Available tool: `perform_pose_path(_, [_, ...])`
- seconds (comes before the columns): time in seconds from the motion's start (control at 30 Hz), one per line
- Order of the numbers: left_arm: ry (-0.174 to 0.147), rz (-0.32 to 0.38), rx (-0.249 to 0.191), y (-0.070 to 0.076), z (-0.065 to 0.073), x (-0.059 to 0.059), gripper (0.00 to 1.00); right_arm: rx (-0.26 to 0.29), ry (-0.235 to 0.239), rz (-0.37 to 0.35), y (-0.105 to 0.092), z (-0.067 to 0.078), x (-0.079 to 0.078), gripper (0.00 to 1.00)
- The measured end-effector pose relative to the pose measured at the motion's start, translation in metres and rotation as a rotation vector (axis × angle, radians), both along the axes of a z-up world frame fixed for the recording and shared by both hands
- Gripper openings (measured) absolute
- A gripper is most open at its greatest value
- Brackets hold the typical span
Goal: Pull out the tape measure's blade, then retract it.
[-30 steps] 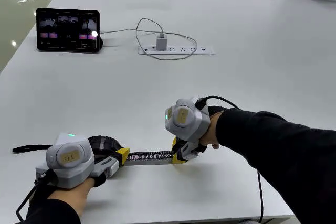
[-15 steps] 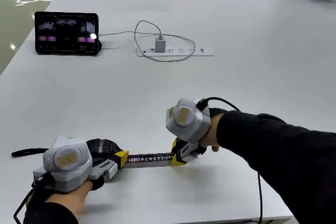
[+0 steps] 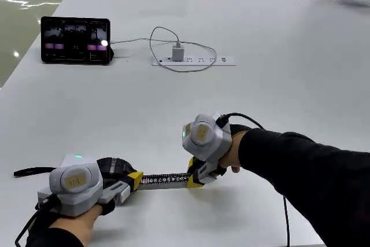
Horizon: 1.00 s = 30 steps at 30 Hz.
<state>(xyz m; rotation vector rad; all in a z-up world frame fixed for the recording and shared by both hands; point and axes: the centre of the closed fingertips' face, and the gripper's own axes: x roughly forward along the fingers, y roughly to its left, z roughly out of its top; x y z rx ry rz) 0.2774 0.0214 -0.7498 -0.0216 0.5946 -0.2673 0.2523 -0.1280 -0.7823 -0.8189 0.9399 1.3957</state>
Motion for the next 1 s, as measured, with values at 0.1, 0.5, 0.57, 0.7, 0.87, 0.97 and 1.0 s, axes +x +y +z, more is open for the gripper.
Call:
perform_pose_path(0.1, [0.000, 0.000, -0.001, 0.000, 0.000, 0.000, 0.62, -0.004, 0.002, -0.003, 0.001, 0.000, 0.000, 0.11])
perform_pose_path(0.5, [0.002, 0.002, -0.010, 0.000, 0.000, 0.000, 0.62, -0.001, 0.005, -0.007, 0.006, 0.000, -0.001, 0.11])
perform_pose_path(0.57, [0.002, 0.001, -0.010, 0.000, 0.000, 0.000, 0.62, 0.000, 0.005, -0.007, 0.007, 0.000, -0.001, 0.11])
perform_pose_path(0.7, [0.003, 0.001, -0.011, 0.000, 0.000, 0.000, 0.62, 0.003, 0.004, -0.004, 0.009, 0.000, -0.001, 0.11])
perform_pose_path(0.87, [0.003, 0.001, -0.014, 0.000, 0.000, 0.000, 0.62, 0.010, 0.007, -0.003, 0.011, 0.000, -0.001, 0.11])
perform_pose_path(0.97, [0.002, 0.002, -0.018, 0.000, 0.000, 0.000, 0.62, 0.012, 0.009, -0.003, 0.012, 0.000, -0.001, 0.11])
perform_pose_path(1.0, [0.002, 0.002, -0.018, 0.000, 0.000, 0.000, 0.62, 0.013, 0.009, -0.003, 0.012, 0.000, -0.001, 0.11])
